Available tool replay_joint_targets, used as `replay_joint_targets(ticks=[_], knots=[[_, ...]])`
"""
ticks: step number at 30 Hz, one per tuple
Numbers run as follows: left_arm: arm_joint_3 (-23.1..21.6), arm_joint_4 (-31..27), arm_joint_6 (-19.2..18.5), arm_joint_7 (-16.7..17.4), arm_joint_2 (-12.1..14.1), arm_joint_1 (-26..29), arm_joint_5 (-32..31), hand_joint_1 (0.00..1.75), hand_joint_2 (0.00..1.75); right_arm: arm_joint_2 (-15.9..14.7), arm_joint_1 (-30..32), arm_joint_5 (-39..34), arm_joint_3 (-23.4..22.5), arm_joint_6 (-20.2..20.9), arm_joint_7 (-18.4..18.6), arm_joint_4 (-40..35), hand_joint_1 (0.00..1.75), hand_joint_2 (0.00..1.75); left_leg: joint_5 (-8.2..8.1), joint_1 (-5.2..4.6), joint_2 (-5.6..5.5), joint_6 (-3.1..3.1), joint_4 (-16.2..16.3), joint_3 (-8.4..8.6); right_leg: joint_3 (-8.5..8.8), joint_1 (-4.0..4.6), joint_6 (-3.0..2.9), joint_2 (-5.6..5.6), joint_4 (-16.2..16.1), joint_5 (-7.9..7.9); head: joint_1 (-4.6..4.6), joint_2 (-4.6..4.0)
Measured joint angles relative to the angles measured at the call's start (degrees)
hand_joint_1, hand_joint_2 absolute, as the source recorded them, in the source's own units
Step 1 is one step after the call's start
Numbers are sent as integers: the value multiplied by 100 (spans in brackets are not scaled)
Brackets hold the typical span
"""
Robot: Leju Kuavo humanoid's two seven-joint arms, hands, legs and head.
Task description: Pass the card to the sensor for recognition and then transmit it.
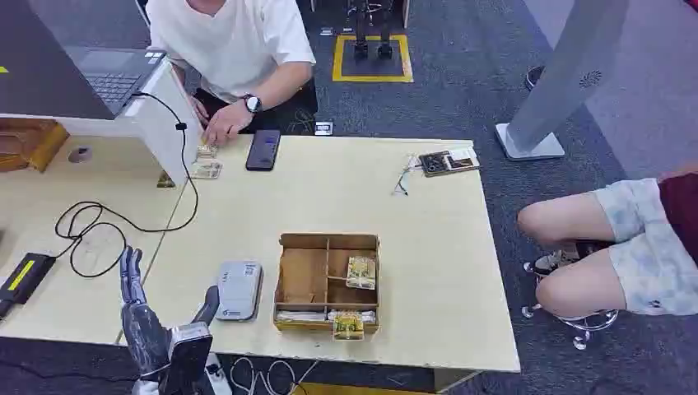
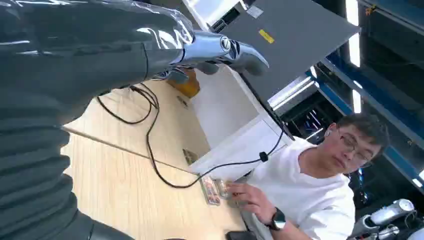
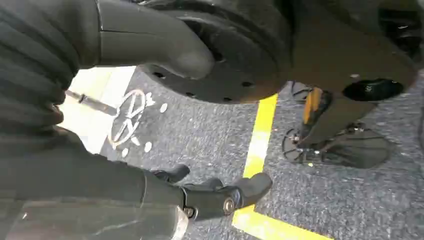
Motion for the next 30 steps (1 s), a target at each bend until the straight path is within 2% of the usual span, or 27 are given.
replay_joint_targets(ticks=[12, 15, 20, 25, 30], knots=[[-55, -11, 0, 151, 57, 121, -211, 0, 175, -4, 35, -24, -11, -299, 0, 0, 0, 175, 0, 0, 0, 0, 0, 0, 0, 0, 0, 0, 0, 0, 0, 0], [-252, -129, 0, 328, 35, 318, -538, 0, 175, -2, 106, -136, -70, -367, -20, 0, 0, 175, -1, -1, -2, 1, 0, -1, 0, 0, 1, -1, -1, -1, 0, 0], [-526, -218, 0, 431, -41, 448, -795, 0, 175, 0, 210, -252, -174, -459, -50, -4, 0, 175, -2, -1, -1, 1, 0, -2, 0, 0, 2, -2, -2, -2, 0, 0], [-754, -269, 0, 610, -164, 464, -1001, 0, 175, 52, 242, -186, -236, -754, -50, -28, 0, 175, -1, -1, -1, 1, 0, -1, 2, -1, 0, -2, -2, 0, 2, 0], [-780, -297, 0, 531, -212, 462, -1019, 0, 175, 94, 250, -171, -238, -931, -52, -63, 0, 175, 1, 0, -1, -1, 0, 2, 3, 0, 0, -2, -1, 1, 0, 0]])
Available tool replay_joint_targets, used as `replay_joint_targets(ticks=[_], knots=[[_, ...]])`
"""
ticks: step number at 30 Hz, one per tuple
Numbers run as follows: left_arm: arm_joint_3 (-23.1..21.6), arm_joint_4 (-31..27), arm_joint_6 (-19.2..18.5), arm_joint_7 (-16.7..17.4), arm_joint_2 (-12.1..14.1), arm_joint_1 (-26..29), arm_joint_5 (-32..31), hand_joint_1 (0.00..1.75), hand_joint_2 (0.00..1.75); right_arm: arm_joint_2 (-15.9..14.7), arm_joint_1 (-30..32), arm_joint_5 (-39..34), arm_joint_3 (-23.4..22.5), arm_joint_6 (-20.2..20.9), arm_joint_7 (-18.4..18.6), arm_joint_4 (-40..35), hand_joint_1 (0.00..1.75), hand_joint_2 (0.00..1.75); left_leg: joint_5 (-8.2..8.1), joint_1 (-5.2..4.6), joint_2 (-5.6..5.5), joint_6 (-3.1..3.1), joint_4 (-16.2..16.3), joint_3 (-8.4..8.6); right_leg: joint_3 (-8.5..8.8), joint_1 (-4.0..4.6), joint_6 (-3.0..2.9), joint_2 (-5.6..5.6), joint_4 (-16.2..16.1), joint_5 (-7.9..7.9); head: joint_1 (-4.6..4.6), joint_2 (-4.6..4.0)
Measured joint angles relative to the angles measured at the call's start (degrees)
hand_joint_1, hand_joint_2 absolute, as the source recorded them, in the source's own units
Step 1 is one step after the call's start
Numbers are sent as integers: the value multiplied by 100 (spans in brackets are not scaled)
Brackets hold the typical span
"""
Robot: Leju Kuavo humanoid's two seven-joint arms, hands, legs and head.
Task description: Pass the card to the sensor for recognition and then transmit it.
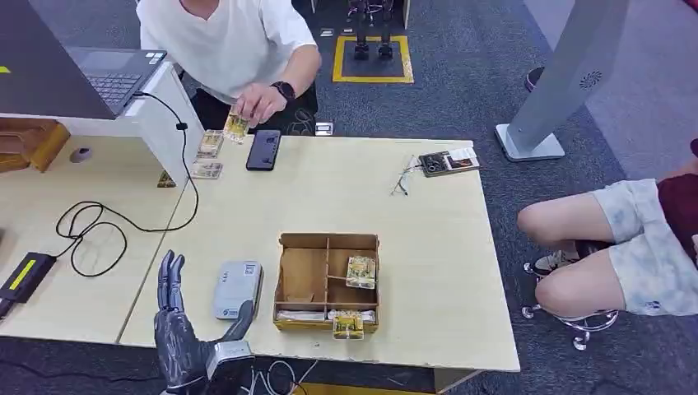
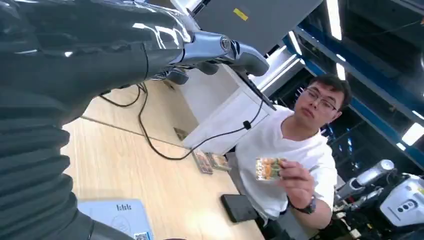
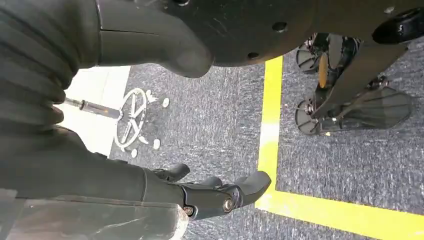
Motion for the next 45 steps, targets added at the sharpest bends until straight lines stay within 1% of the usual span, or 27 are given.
replay_joint_targets(ticks=[6, 13, 16, 20, 25, 26, 30, 34, 38, 40, 43, 45], knots=[[15, -57, 0, -230, -46, 3, -2, 0, 175, 35, 1, 103, 0, -59, 35, -15, 0, 175, 0, 0, 0, -1, 0, -2, 0, 0, 0, 0, 1, 0, 2, 0], [168, -190, 0, -347, -136, 58, -37, 0, 175, 77, 4, 175, 0, -116, 70, -46, 0, 175, 0, 0, 0, 0, 0, -3, 0, 0, 0, -1, 0, -1, 0, 0], [197, -288, 0, -269, -142, 85, -33, 0, 175, 76, 3, 214, 2, -114, 70, -48, 0, 175, 0, 0, -1, 0, 0, -3, 0, 0, 0, -1, 0, 0, 2, 0], [308, -464, 0, -50, -173, 124, -118, 0, 175, 76, 3, 313, 15, -131, 98, -50, 0, 175, 0, 0, -1, 0, 0, -2, 1, 0, 0, -1, 0, 0, 0, 0], [409, -590, 0, 2, -192, 154, -184, 0, 175, 76, 1, 313, 68, -129, 116, -50, 0, 175, 0, 0, -1, 0, 0, -2, 0, 0, 0, -1, 0, -1, 2, 0], [428, -605, 0, 5, -197, 155, -268, 0, 175, 77, 0, 332, 81, -129, 118, -52, 0, 175, 0, 0, 0, 0, 0, -1, 0, 0, 0, 0, 0, -1, 2, 0], [609, -623, 0, 18, -223, 111, -932, 0, 175, 76, -3, 507, 155, -111, 122, -50, 0, 175, 0, 0, 1, 0, 0, 0, -2, 0, 0, 1, 0, 0, 0, 0], [931, -529, 0, 129, -216, -192, -1393, 0, 175, 72, -24, 627, 256, -85, 122, -50, 0, 175, 1, 0, 3, -1, 0, 5, -1, 0, -1, 5, 0, 1, 2, 0], [1381, -356, 0, 313, -181, -624, -2241, 0, 175, 55, -49, 723, 352, -54, 175, -50, 0, 175, 7, 0, 2, -9, 0, 5, 0, 0, -3, 5, 2, 3, 2, 0], [1560, -295, 0, 324, -164, -832, -2572, 0, 175, 46, -59, 761, 406, -50, 192, -50, 0, 175, 8, 1, 2, -11, 0, 5, 0, 0, -3, 5, 3, 3, 2, 0], [1764, -234, 0, 339, -146, -1067, -2891, 0, 175, 35, -71, 807, 444, -42, 199, -48, 0, 175, 8, 0, 2, -11, 0, 5, -1, 0, -3, 6, 3, 3, 0, 0], [1832, -192, 0, 433, -138, -1193, -3148, 0, 175, 28, -74, 806, 470, -35, 199, -46, 0, 175, 8, 0, 2, -11, 1, 5, -1, 0, -3, 5, 3, 3, 2, 0]])
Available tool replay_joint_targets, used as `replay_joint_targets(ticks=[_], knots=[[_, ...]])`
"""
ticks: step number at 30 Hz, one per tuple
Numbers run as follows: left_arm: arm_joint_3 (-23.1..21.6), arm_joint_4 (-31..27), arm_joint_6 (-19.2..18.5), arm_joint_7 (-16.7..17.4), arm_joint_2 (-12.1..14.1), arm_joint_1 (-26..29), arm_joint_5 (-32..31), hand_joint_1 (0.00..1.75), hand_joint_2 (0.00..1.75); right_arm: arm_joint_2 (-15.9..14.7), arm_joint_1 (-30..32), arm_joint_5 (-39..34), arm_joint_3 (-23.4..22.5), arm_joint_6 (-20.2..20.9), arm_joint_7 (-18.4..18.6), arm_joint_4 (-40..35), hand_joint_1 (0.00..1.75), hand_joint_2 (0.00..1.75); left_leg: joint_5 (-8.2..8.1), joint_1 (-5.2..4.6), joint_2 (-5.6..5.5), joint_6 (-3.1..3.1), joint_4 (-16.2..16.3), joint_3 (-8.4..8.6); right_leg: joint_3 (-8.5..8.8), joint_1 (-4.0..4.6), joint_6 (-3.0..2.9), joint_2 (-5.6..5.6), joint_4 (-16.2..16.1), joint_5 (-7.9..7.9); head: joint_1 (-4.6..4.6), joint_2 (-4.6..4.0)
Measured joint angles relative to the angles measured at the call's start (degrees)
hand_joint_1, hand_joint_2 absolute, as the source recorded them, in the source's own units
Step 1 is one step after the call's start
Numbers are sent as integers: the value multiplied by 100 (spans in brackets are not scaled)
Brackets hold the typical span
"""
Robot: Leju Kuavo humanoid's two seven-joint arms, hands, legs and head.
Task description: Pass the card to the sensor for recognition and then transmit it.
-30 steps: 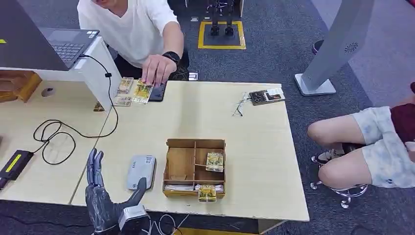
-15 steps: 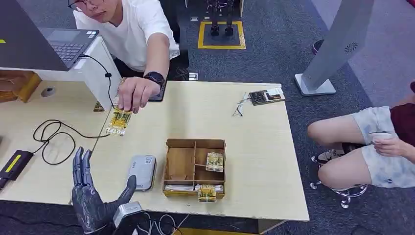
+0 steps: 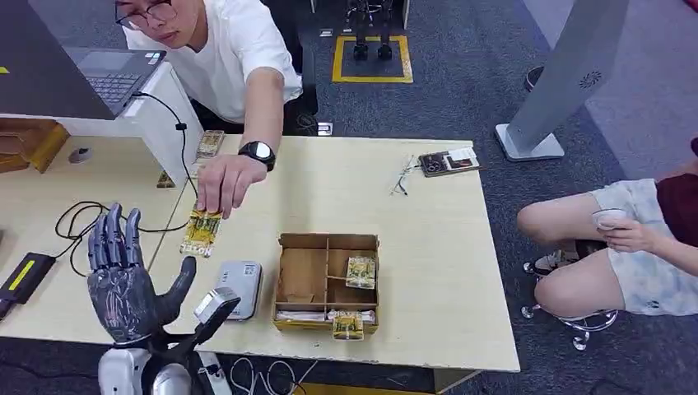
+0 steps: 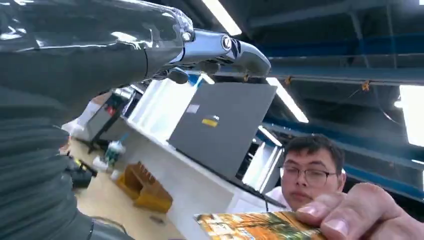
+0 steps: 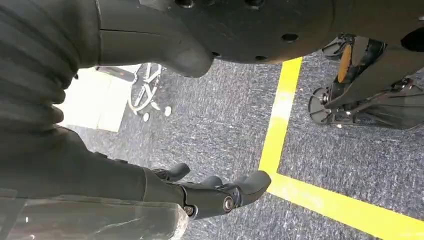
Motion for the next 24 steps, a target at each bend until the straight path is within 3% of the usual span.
replay_joint_targets(ticks=[10, 11, 12, 24], knots=[[26, 184, 0, 188, 13, -196, -236, 0, 175, -11, -10, 0, 66, -9, -28, 4, 0, 175, -1, 0, 1, 0, 0, -1, -4, 0, 0, 6, -1, 0, -2, 0], [26, 201, 0, 193, 13, -198, -236, 10, 175, -13, -10, -2, 66, -7, -28, 7, 0, 175, -1, 0, 1, 0, 0, -1, -4, 0, 0, 6, -1, 0, 0, 0], [26, 214, 0, 197, 13, -200, -233, 175, 175, -13, -11, -2, 66, -2, -28, 7, 0, 175, -1, 0, 1, 0, 0, -1, -4, 0, 0, 6, -1, 0, 0, 0], [26, 308, 2, -74, 15, -217, 402, 175, 175, -15, -12, -17, 66, -11, -37, 7, 0, 175, -1, 0, 1, 0, 0, -1, -5, 0, 0, 6, -1, 0, 0, 0]])
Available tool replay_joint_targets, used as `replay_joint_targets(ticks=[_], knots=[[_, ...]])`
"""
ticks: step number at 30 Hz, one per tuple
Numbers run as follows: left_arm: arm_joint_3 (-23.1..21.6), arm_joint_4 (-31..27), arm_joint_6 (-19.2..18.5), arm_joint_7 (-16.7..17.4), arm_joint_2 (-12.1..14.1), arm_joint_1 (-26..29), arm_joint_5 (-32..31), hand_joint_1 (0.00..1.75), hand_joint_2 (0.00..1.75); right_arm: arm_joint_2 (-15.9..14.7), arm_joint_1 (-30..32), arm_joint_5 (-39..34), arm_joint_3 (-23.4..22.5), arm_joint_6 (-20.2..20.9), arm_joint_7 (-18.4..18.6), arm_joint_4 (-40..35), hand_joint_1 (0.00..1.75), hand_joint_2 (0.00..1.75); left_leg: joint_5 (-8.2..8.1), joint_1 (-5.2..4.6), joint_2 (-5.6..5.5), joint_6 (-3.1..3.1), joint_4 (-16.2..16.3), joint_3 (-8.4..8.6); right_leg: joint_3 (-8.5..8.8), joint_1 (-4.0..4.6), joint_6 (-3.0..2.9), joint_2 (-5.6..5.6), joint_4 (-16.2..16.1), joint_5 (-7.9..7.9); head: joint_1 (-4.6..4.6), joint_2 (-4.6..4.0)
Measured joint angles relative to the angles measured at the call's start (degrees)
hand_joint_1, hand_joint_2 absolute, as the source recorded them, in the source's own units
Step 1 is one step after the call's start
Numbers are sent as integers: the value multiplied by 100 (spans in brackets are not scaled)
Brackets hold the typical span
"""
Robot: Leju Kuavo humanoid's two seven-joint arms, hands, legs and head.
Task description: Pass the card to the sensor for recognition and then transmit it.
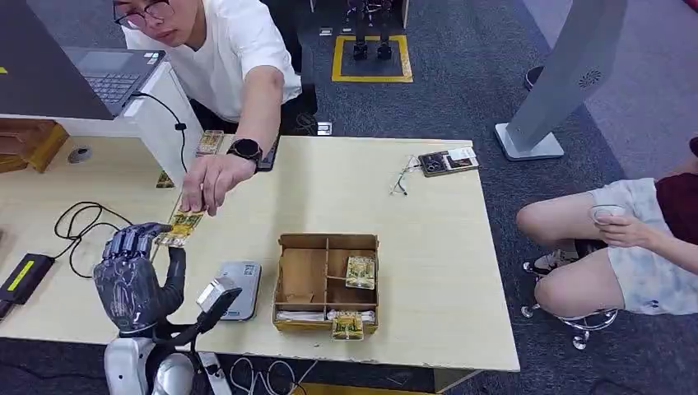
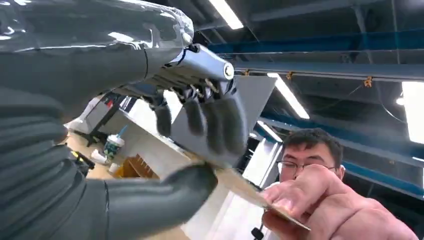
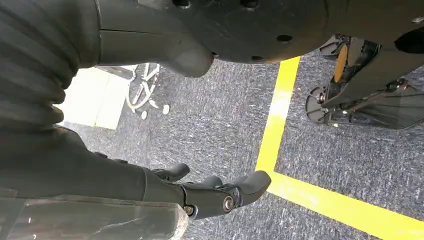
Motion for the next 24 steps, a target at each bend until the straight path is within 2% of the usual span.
replay_joint_targets(ticks=[18, 21, 24], knots=[[-2, 96, -2, -98, 0, -11, 219, 175, 175, 0, -1, 0, 2, -13, 4, 2, 0, 175, 0, 0, 0, 0, 0, 0, 0, 0, 0, 0, 0, 0, 0, 0], [-2, 147, -2, -94, 0, -17, 514, 175, 175, 0, -1, -2, 2, -46, 11, 2, 0, 175, 0, 0, 0, 0, 0, 0, 0, 0, 0, 0, 0, 0, -2, 0], [-4, 262, -2, -87, 0, -30, 1222, 175, 175, 0, -2, -15, 2, -68, 11, 2, 0, 175, 0, 0, 0, 0, 0, 0, 0, 0, 0, 0, 0, 0, 0, 0]])
